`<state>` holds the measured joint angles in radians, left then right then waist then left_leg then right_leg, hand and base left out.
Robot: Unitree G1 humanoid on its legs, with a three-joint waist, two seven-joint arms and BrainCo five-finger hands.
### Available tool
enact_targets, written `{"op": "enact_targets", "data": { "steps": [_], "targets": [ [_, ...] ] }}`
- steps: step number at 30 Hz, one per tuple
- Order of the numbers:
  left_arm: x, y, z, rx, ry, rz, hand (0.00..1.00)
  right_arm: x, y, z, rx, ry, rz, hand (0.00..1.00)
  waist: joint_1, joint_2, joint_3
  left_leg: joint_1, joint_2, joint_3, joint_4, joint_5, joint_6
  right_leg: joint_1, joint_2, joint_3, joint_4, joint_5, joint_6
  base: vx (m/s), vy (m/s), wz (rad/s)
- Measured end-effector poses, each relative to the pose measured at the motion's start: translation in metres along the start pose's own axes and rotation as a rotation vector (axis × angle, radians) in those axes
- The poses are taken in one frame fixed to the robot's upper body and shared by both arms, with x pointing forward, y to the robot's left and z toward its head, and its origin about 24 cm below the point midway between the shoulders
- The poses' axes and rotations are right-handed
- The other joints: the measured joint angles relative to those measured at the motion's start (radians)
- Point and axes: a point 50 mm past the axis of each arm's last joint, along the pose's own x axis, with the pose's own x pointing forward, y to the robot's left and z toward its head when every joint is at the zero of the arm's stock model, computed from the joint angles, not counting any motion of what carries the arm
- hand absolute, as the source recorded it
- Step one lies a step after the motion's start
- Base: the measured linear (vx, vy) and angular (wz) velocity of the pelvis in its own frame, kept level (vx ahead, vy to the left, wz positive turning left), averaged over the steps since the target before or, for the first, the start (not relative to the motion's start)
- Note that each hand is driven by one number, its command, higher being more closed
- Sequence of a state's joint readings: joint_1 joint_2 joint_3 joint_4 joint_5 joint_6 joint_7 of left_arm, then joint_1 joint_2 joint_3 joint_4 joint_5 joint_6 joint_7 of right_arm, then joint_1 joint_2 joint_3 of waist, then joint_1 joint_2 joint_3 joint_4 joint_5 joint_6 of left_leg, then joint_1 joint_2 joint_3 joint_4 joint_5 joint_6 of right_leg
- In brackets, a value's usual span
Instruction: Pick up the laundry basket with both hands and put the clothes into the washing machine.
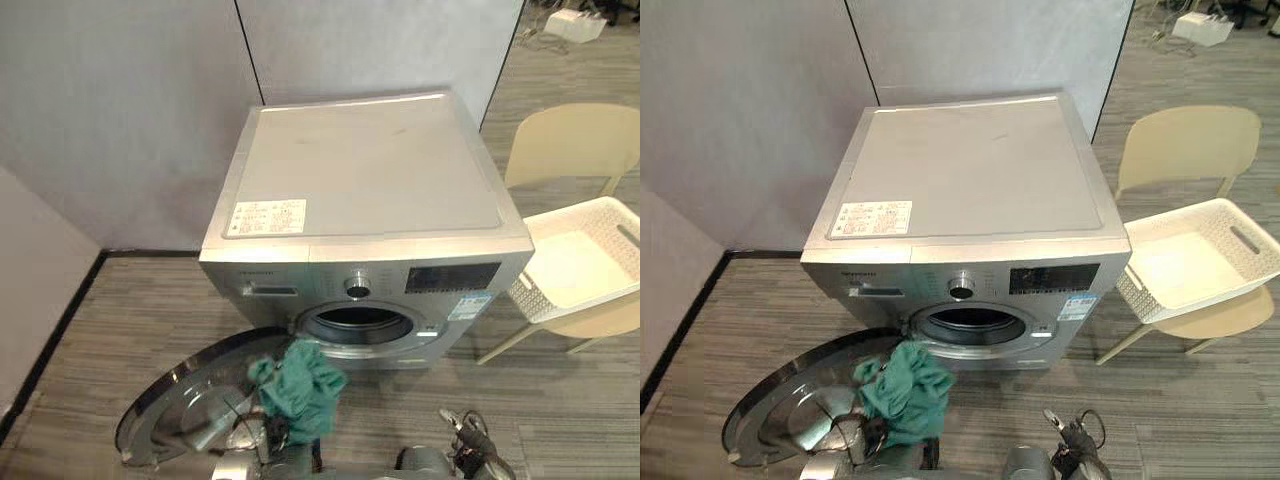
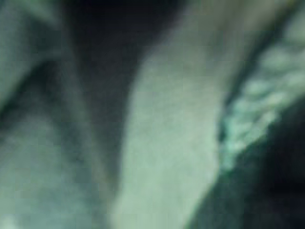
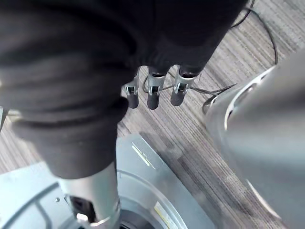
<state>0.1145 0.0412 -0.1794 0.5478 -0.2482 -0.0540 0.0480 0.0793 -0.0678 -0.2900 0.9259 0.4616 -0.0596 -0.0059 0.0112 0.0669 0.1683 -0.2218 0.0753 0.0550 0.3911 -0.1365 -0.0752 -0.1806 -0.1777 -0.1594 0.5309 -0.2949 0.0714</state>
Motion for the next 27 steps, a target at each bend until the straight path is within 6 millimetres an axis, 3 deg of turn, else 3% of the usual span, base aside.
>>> {"op": "enact_targets", "data": {
  "steps": [2,4,6,8,9,11,14,18,21,27],
  "targets": [
    [-0.001,-0.02,0.017,-0.066,-0.069,-0.085,1.0,0.001,0.011,0.007,-0.024,-0.029,0.042,0.0,-0.012,0.002,0.027,-0.048,-0.004,-0.003,0.068,-0.022,0.0,-0.049,-0.016,-0.001,0.088,-0.038,-0.002,-0.18,-0.059,0.2],
    [-0.006,-0.05,0.057,-0.132,-0.219,-0.234,1.0,0.003,0.043,0.035,-0.063,-0.138,0.14,0.0,-0.025,0.019,0.082,-0.194,0.022,-0.004,0.264,-0.086,-0.005,-0.186,-0.018,0.016,0.257,-0.099,-0.01,-0.25,-0.039,-0.08],
    [-0.005,-0.069,0.075,-0.115,-0.271,-0.323,1.0,0.002,0.061,0.047,-0.08,-0.185,0.196,0.0,-0.026,0.007,0.093,-0.279,0.031,0.001,0.338,-0.111,-0.004,-0.278,-0.018,0.035,0.339,-0.125,-0.012,-0.2,-0.03,-0.17],
    [-0.004,-0.101,0.102,-0.091,-0.342,-0.452,1.0,-0.003,0.096,0.068,-0.098,-0.267,0.298,0.0,-0.027,-0.01,0.147,-0.357,0.06,0.016,0.408,-0.121,-0.001,-0.372,-0.011,0.057,0.416,-0.138,-0.021,-0.14,-0.062,-0.21],
    [-0.004,-0.104,0.105,-0.088,-0.35,-0.465,1.0,-0.005,0.101,0.071,-0.102,-0.28,0.317,0.0,-0.026,-0.013,0.153,-0.369,0.066,0.02,0.42,-0.124,-0.001,-0.386,-0.009,0.061,0.426,-0.138,-0.022,-0.16,-0.056,-0.38],
    [-0.005,-0.124,0.121,-0.062,-0.386,-0.539,1.0,-0.018,0.135,0.088,-0.104,-0.368,0.436,0.0,-0.027,-0.038,0.177,-0.474,0.101,0.032,0.508,-0.152,-0.001,-0.503,0.015,0.087,0.497,-0.141,-0.027,-0.14,-0.022,-0.39],
    [-0.004,-0.143,0.134,-0.036,-0.407,-0.588,1.0,-0.03,0.155,0.099,-0.099,-0.429,0.507,0.0,-0.025,-0.043,0.208,-0.556,0.13,0.032,0.586,-0.171,0.007,-0.587,0.036,0.106,0.55,-0.142,-0.029,-0.05,0.008,-0.27],
    [0.004,-0.156,0.154,-0.017,-0.435,-0.56,1.0,-0.044,0.169,0.111,-0.06,-0.496,0.55,0.0,-0.026,-0.051,0.241,-0.653,0.161,0.032,0.687,-0.21,0.015,-0.682,0.057,0.124,0.62,-0.15,-0.035,-0.02,0.024,-0.19],
    [0.014,-0.153,0.177,-0.061,-0.467,-0.486,1.0,-0.052,0.177,0.121,-0.024,-0.546,0.57,0.0,-0.025,-0.072,0.266,-0.716,0.188,0.034,0.74,-0.232,0.02,-0.746,0.077,0.134,0.651,-0.152,-0.031,-0.05,0.026,-0.26],
    [0.026,-0.119,0.246,-0.247,-0.589,-0.28,1.0,-0.063,0.191,0.139,0.055,-0.602,0.583,0.0,-0.026,-0.111,0.292,-0.881,0.243,0.03,0.847,-0.268,0.025,-0.914,0.13,0.159,0.715,-0.149,-0.031,-0.04,0.018,-0.27]
  ]
}}
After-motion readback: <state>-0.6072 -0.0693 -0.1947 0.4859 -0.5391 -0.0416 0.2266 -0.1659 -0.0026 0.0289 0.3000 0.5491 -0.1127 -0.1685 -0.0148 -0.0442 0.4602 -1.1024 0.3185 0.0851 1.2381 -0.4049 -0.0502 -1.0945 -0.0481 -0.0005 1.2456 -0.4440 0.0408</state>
